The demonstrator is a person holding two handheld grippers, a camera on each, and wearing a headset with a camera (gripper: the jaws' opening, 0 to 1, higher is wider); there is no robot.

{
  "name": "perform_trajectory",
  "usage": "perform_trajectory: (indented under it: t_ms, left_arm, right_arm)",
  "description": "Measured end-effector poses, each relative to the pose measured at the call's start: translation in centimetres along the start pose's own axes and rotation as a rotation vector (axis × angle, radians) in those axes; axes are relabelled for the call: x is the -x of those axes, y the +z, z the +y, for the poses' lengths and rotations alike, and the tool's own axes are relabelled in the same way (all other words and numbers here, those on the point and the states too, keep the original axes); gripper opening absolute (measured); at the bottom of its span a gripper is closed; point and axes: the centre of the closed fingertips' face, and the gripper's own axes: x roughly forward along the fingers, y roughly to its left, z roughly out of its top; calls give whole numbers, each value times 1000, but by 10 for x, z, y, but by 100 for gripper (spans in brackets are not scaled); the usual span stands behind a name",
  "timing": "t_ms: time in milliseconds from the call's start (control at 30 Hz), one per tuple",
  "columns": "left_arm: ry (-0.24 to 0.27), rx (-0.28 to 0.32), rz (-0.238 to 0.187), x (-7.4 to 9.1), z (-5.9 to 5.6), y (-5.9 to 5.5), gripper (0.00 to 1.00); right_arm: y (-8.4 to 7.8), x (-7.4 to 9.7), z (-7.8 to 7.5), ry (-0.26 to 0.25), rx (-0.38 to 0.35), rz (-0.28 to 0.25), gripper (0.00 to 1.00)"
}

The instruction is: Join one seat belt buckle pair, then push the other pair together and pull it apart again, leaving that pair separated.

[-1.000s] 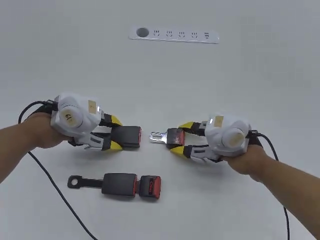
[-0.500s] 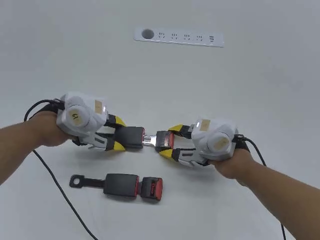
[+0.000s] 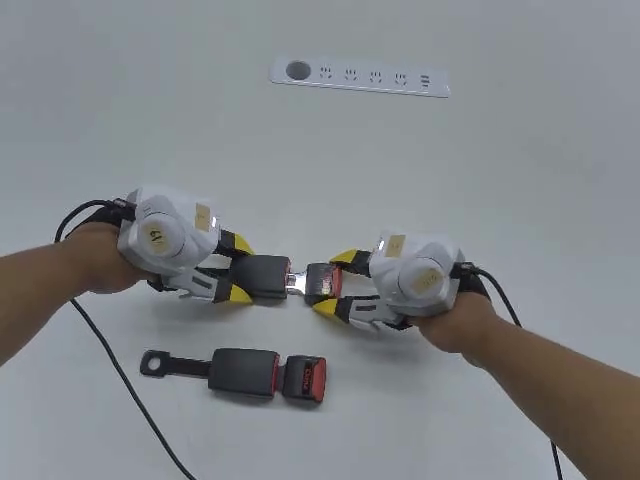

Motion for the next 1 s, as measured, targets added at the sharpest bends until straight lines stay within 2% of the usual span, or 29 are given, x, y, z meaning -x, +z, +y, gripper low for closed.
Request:
perform_trajectory:
  t_ms: [67, 167, 400, 1000]
  left_arm:
    - [-1, -8, 2, 0, 0, 0, 33]
    - [-13, -18, 15, 0, -2, 0, 33]
    - [-22, -28, 24, 0, -2, 2, 33]
    - [-32, -47, 31, 0, -2, 3, 33]
  right_arm:
    - [5, -4, 2, -12, 0, -20, 35]
    - [13, -11, 5, -22, -2, -15, 35]
    - [9, -8, 7, -15, 6, 32, 35]
    - [5, -3, 6, -24, 16, 69, 36]
